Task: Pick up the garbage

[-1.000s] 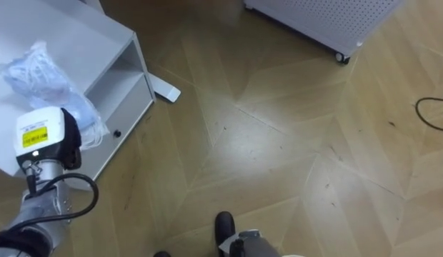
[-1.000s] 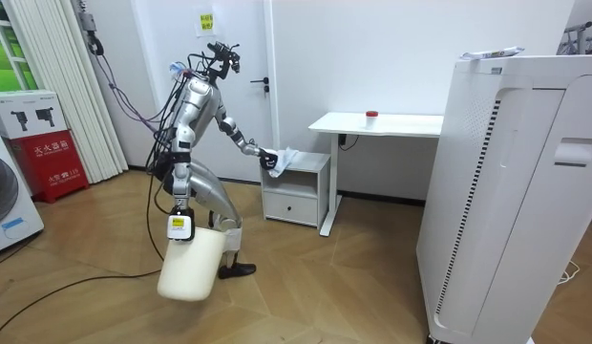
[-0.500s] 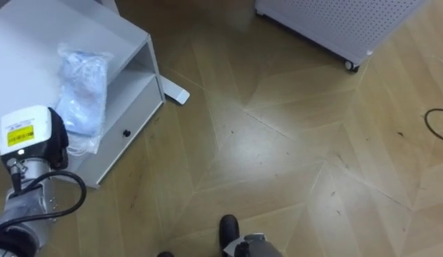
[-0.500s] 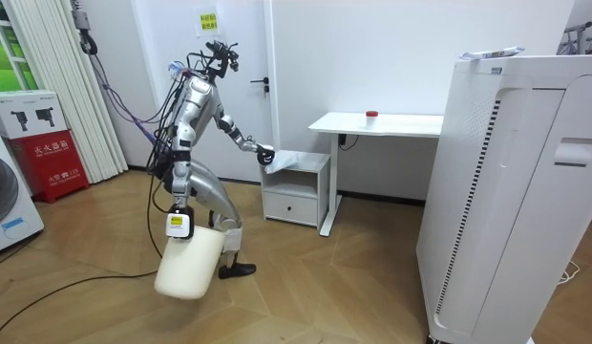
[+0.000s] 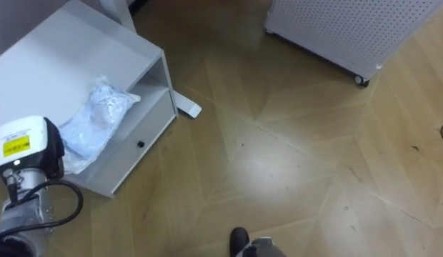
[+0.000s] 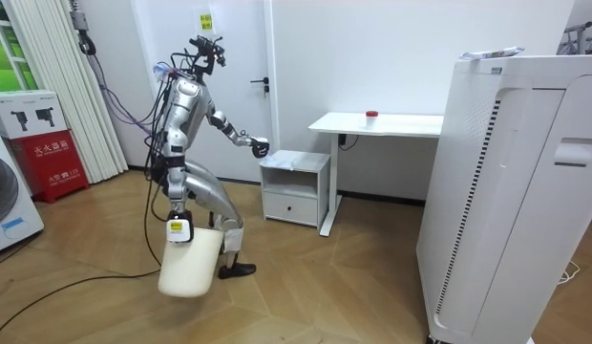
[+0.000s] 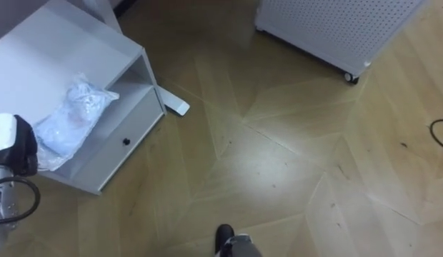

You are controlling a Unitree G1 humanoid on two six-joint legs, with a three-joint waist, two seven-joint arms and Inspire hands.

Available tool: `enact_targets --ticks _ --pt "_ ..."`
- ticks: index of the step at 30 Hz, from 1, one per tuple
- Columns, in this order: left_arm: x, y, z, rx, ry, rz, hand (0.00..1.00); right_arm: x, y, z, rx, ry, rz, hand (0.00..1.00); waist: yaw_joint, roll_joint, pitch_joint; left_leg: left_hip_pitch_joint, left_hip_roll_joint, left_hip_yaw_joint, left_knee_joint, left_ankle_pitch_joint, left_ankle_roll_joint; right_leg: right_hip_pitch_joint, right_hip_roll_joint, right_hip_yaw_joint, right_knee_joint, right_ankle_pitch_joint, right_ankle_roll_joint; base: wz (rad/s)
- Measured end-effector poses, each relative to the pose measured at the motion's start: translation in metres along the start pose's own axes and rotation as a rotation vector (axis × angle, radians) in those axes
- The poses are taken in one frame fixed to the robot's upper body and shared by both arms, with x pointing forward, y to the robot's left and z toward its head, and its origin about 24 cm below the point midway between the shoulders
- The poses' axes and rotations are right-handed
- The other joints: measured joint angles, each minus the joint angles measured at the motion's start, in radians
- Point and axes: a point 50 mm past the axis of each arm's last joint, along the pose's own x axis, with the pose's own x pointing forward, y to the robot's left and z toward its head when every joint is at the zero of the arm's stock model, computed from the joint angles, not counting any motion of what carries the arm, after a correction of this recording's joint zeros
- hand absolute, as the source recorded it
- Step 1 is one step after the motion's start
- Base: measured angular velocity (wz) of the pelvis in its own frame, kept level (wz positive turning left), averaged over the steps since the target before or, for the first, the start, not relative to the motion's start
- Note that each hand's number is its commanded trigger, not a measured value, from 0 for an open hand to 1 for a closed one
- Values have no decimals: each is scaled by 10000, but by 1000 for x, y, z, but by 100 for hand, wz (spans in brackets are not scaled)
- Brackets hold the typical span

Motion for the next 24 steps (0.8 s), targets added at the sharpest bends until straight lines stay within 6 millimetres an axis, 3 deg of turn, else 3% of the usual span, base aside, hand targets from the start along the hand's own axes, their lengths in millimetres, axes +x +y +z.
enact_targets --ticks 14,19,24 --pt "4 11 -16 -948 573 539 100 1 1 10 -540 -548 -86 100 -68 -15 -2 406 36 -43 -278 60 -112 426 124 -28 -235 15 -75 0" --pt "7 18 -14 -1336 458 1223 100 2 2 11 -965 -602 -176 100 -65 -41 16 639 -2 -183 -572 129 -210 730 139 -188 -586 54 -125 3" --pt "9 25 -1 -1930 -219 1941 100 2 5 19 -1633 -960 -383 100 -34 -43 16 849 -14 -138 -1111 295 -268 951 130 -256 -1056 126 -17 5"
